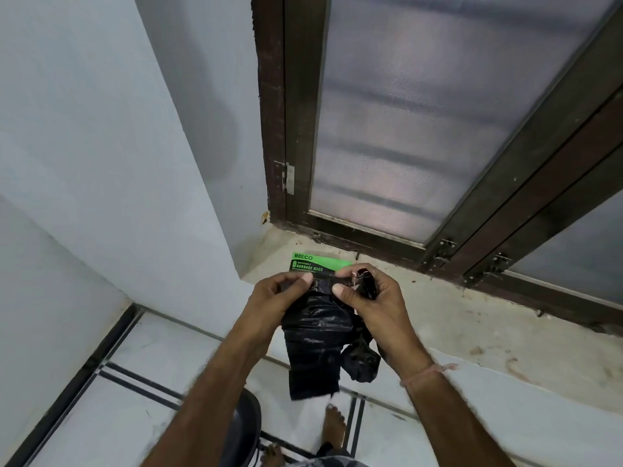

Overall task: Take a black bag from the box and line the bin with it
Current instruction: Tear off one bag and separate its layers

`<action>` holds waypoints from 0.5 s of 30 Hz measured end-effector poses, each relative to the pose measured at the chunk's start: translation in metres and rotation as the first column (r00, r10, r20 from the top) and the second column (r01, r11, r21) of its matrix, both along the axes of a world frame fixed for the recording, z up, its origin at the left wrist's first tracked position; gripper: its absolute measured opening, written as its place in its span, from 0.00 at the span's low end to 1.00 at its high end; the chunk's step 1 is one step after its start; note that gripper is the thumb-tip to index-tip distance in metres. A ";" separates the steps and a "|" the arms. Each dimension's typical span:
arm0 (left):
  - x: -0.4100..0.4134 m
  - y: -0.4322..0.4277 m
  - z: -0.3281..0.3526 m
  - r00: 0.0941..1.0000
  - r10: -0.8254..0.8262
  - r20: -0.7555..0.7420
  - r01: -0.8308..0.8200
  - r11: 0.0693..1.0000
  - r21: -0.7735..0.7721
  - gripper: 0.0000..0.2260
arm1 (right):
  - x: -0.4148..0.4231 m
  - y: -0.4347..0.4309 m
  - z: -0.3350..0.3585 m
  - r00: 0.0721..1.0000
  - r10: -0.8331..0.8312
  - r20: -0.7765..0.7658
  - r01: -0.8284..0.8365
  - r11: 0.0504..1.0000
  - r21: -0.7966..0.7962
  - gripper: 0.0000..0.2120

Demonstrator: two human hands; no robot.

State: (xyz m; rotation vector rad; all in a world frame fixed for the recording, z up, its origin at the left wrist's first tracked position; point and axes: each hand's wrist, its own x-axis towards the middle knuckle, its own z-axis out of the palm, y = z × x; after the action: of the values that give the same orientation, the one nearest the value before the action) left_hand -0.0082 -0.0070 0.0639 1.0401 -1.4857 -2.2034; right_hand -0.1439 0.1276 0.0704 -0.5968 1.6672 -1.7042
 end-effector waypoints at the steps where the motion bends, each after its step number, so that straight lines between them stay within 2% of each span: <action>1: 0.001 0.001 0.000 1.000 -0.017 0.013 0.016 1.000 0.002 0.11 | -0.002 0.000 -0.002 1.000 0.005 0.002 -0.005 1.000 0.012 0.10; 6: 0.002 0.000 -0.005 0.999 0.019 -0.029 -0.023 0.989 -0.144 0.03 | -0.001 -0.001 -0.005 0.987 0.114 -0.109 -0.093 0.979 0.180 0.03; 9: 0.003 -0.002 -0.007 0.997 -0.014 -0.073 0.003 0.990 -0.143 0.03 | 0.000 0.002 -0.001 0.984 0.172 -0.055 -0.162 0.976 0.147 0.05; 12: 0.004 -0.005 -0.007 0.993 -0.050 -0.110 0.032 0.986 -0.166 0.06 | 0.001 0.006 0.000 0.965 0.243 0.097 -0.254 0.960 0.122 0.12; 13: 0.004 -0.004 -0.005 0.991 -0.061 -0.122 0.042 0.987 -0.154 0.06 | 0.000 0.006 -0.001 0.958 0.247 0.145 -0.265 0.956 0.123 0.14; 15: 0.004 -0.002 -0.002 0.988 -0.069 -0.139 0.052 0.991 -0.123 0.02 | 0.000 0.005 -0.004 0.964 0.219 0.148 -0.239 0.961 0.138 0.12</action>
State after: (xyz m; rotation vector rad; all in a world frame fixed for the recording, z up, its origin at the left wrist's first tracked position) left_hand -0.0047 -0.0086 0.0619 0.7917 -1.5814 -2.1499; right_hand -0.1439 0.1326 0.0664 -0.5674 1.5550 -1.4036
